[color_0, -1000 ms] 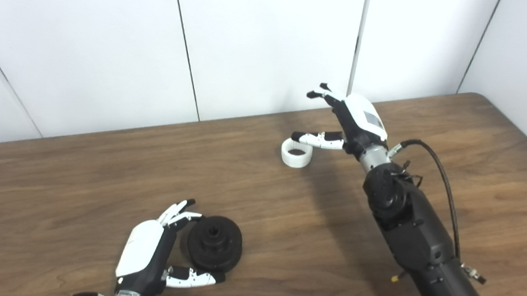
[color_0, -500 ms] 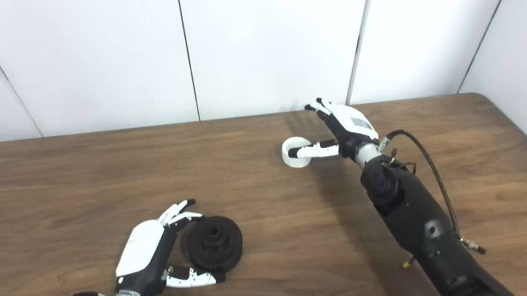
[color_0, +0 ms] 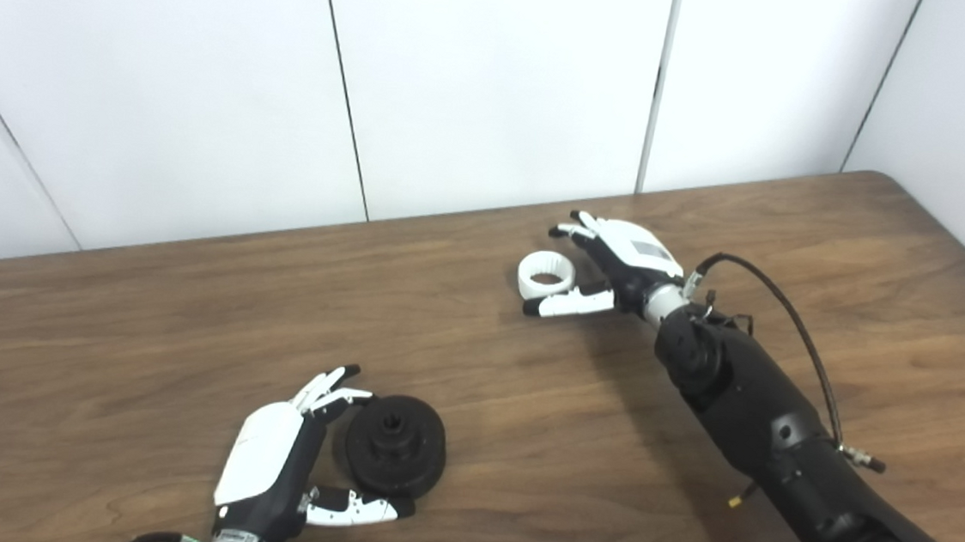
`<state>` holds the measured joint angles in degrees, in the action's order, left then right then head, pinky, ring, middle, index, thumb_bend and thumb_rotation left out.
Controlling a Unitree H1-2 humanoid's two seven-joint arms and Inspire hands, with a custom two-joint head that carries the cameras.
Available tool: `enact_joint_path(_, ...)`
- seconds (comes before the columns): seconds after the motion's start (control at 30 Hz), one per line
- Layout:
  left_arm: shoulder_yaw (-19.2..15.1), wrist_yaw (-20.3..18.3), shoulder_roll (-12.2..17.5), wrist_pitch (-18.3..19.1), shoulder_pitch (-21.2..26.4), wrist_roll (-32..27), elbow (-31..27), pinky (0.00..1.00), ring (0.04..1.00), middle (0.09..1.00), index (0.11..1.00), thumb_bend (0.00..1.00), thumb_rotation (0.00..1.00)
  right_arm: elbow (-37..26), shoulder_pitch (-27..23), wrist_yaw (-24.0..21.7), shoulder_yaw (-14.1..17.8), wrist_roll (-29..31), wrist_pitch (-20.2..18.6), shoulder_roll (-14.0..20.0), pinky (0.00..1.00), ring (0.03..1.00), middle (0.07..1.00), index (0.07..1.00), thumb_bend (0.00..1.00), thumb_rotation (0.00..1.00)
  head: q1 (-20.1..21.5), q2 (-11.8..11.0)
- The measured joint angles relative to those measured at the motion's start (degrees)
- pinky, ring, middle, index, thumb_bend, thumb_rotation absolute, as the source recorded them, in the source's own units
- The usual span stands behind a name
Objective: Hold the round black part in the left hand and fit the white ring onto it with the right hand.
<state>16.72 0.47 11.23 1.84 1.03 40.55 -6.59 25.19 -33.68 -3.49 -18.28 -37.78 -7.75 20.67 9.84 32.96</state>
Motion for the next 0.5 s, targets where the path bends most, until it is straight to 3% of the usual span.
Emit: enact_joint_path(0.5, 0.0, 0.0, 0.0, 0.0, 0.0, 0.1, 0.0, 0.86, 0.936, 0.928, 0.649, 0.88, 0.31, -0.8, 1.2, -0.9, -0.3, 0.4, -0.1, 0.0, 1.0, 1.0, 1.0, 0.783, 0.96, 0.58, -0.4, 0.4)
